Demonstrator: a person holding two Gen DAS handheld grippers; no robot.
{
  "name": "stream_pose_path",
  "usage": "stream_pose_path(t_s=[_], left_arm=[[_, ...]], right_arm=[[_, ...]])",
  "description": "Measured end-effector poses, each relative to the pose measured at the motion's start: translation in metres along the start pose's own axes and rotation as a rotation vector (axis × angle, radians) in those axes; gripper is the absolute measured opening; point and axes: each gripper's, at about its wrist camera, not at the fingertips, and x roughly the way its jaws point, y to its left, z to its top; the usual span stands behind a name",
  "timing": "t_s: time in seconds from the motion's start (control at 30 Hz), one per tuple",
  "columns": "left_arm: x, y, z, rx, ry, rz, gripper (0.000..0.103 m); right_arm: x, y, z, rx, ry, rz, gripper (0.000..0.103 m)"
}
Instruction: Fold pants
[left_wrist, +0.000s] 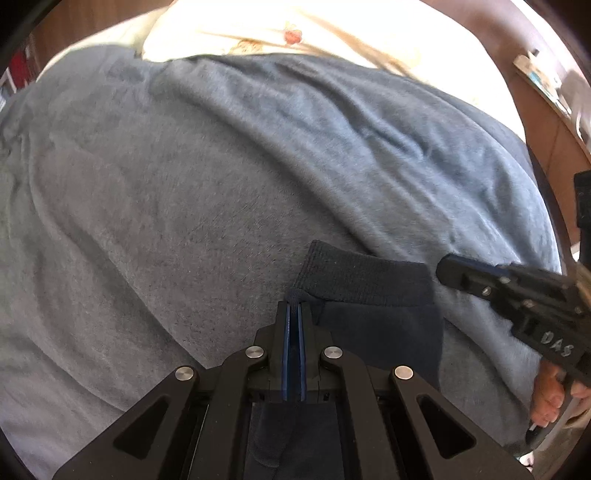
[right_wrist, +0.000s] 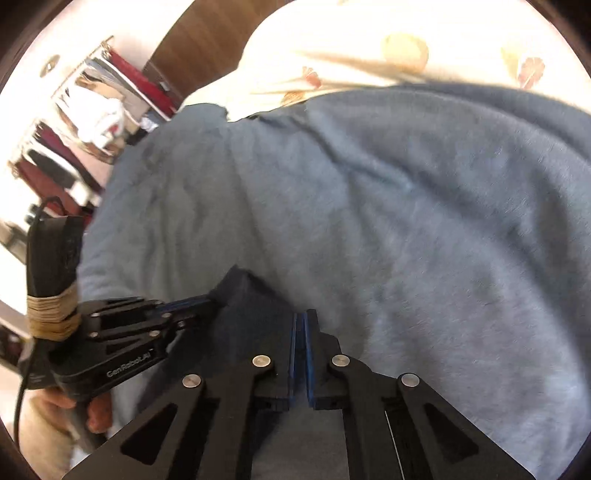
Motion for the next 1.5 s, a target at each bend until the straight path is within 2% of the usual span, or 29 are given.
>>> stream_pose_path(t_s=[0.07, 0.13, 0.2, 0.27, 0.3, 0.33, 0.43, 0.57, 0.63, 0.8, 0.97, 1.13, 1.23, 1.3, 1.5], left_arm=[[0.0, 0.003, 0.0, -0.014, -0.004, -0.008, 0.006], [-0.003, 0.003, 0.002, -0.016, -0.006, -0.006, 0.008], [-0.007, 0.004, 0.003, -0.032, -0.015, 0.008, 0.017], [-0.019, 0.005, 0.007, -0.056, -0.049, 0.018, 0.038], [-0.025, 0.005, 0.008, -0.062, -0.073, 0.02, 0.042], [-0.034, 0.004, 0.009, -0.07, -0.102, 0.02, 0.045], [-0.061, 0.004, 0.011, -0.096, -0.164, 0.007, 0.047], [-0.092, 0.003, 0.002, -0.108, -0.204, 0.036, 0.05], [-0.106, 0.004, -0.01, -0.117, -0.196, 0.045, 0.05], [-0.129, 0.006, -0.051, -0.098, -0.144, 0.128, 0.05], [-0.131, 0.013, -0.1, -0.087, -0.021, 0.173, 0.05], [-0.129, 0.018, -0.144, -0.118, 0.059, 0.185, 0.05], [-0.129, 0.022, -0.172, -0.15, 0.098, 0.195, 0.049], [-0.136, 0.025, -0.189, -0.172, 0.102, 0.191, 0.049], [-0.159, 0.032, -0.238, -0.266, 0.089, 0.183, 0.049]], right_arm=[[0.014, -0.006, 0.002, 0.014, 0.054, -0.011, 0.006], [0.016, -0.013, 0.004, 0.048, 0.072, -0.001, 0.006], [0.012, -0.017, 0.005, 0.052, 0.056, -0.012, 0.009], [0.006, -0.016, 0.005, 0.034, 0.047, -0.022, 0.019], [0.005, -0.015, 0.004, 0.029, 0.044, -0.023, 0.025], [0.003, -0.014, 0.004, 0.025, 0.041, -0.021, 0.026], [-0.003, -0.008, 0.004, 0.005, 0.04, -0.005, 0.026], [-0.012, -0.002, 0.005, -0.03, 0.034, 0.015, 0.029], [-0.019, 0.001, 0.007, -0.036, 0.024, 0.025, 0.031], [-0.032, 0.014, 0.003, -0.054, 0.021, 0.043, 0.031], [-0.034, 0.026, -0.007, -0.041, 0.033, 0.043, 0.031], [-0.031, 0.047, -0.027, -0.099, 0.054, 0.047, 0.031], [-0.025, 0.053, -0.036, -0.09, 0.089, 0.041, 0.031], [-0.026, 0.061, -0.044, -0.104, 0.099, 0.045, 0.031], [-0.028, 0.108, -0.07, -0.272, 0.12, 0.103, 0.031]])
